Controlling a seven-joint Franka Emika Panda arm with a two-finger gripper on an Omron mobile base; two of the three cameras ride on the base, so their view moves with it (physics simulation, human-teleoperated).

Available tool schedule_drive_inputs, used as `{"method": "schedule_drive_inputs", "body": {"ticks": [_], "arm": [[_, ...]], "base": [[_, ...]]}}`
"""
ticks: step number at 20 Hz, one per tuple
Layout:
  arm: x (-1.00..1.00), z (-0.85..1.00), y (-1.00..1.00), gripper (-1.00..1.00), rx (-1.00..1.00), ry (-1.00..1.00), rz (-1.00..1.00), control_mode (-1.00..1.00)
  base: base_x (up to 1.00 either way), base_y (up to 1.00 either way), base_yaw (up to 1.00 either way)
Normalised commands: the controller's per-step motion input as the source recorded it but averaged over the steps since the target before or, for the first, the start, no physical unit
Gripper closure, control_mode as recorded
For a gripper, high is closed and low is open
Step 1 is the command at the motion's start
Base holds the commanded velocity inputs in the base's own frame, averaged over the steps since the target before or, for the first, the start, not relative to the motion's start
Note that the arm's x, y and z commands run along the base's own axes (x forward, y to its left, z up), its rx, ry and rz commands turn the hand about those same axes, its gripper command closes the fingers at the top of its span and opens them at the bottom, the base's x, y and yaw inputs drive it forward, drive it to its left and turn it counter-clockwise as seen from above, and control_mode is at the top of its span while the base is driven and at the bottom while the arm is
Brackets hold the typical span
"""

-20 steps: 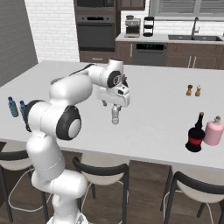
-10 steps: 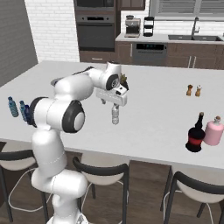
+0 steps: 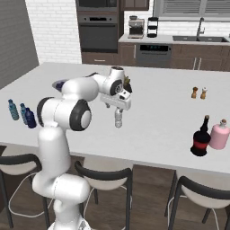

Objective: Move the plastic bottles in the middle to the plastics group, and the glass bottles in the middle to the glass group.

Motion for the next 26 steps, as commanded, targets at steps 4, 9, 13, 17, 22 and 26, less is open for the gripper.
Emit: {"method": "schedule_drive_inputs", "body": {"ticks": [4, 9, 13, 17, 22, 26], "arm": [[0.41, -0.16, -0.03, -1.0, -0.06, 0.0, 0.0, -1.0], [0.39, -0.12, -0.05, -1.0, -0.04, 0.01, 0.0, -1.0], [0.37, -0.17, -0.06, -1.0, -0.01, 0.0, 0.03, -1.0], [0.29, -0.23, -0.07, -1.0, -0.01, 0.0, 0.03, -1.0], [0.02, -0.28, -0.01, -1.0, -0.01, 0.0, 0.02, -1.0], [0.0, -0.06, 0.0, -1.0, 0.0, 0.0, 0.0, -1.0]], "base": [[0.0, 0.0, 0.0], [0.0, 0.0, 0.0], [0.0, 0.0, 0.0], [0.0, 0.0, 0.0], [0.0, 0.0, 0.0], [0.0, 0.0, 0.0]]}}
